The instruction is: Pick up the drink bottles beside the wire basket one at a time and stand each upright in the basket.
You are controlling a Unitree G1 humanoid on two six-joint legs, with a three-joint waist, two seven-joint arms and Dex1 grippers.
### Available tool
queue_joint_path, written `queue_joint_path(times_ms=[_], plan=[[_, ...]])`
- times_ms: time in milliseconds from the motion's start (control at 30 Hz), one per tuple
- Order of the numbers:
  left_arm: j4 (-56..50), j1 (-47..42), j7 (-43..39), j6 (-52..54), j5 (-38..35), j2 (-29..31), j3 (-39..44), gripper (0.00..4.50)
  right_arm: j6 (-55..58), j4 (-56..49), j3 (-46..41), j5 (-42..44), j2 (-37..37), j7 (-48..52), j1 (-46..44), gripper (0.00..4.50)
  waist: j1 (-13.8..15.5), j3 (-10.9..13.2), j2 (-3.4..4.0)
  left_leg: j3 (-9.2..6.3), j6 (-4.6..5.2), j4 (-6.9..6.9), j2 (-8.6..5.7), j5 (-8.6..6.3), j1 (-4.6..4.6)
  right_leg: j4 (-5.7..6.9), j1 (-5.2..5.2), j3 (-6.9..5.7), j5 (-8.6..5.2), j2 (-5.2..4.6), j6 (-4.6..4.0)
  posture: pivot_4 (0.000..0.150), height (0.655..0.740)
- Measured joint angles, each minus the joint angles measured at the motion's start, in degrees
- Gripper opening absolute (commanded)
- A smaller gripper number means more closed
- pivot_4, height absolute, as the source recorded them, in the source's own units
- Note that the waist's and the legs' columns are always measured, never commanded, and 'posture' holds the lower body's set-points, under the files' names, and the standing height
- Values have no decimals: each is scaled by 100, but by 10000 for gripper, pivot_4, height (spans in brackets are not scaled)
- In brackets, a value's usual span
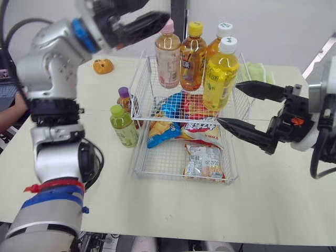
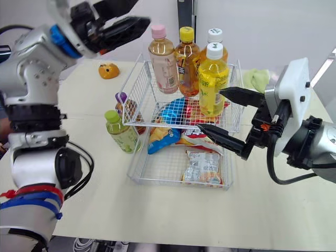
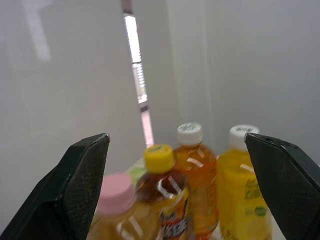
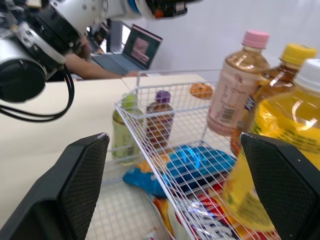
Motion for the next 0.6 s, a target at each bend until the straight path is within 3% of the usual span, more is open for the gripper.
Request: queue_joint_path(times_ms=[133, 300, 467, 600], plan=[[-868, 1151, 423, 322, -207, 617, 704, 44923, 13, 337, 543, -309, 366, 460, -362, 45000, 28, 0, 0, 0, 0, -1, 1, 0, -1, 0, -2, 1, 0, -2, 0, 1500, 7400], [-2079, 3394, 722, 834, -634, 1033, 1993, 44923, 18, 581, 987, -736, 702, 1038, -668, 45000, 18, -1, -1, 1, 0, 0, 2, -1, 1, 1, 0, 1, 0, -7, 0, 1500, 7400], [-3365, 5825, 880, 1479, -1313, 670, 3208, 44923, 27, 845, 1149, -1080, 950, 1431, -807, 45000, 27, -4, -6, -1, 1, 1, 3, -1, 4, 6, 2, 0, 0, -9, 0, 1500, 7400], [-4153, 7113, 1081, 1524, -1680, 127, 3717, 44923, 50, 920, 1219, -1241, 1124, 1626, -904, 45000, 48, -9, -15, -4, 3, 1, 2, -2, 6, 12, 3, -2, 0, -9, 0, 1500, 7400]])
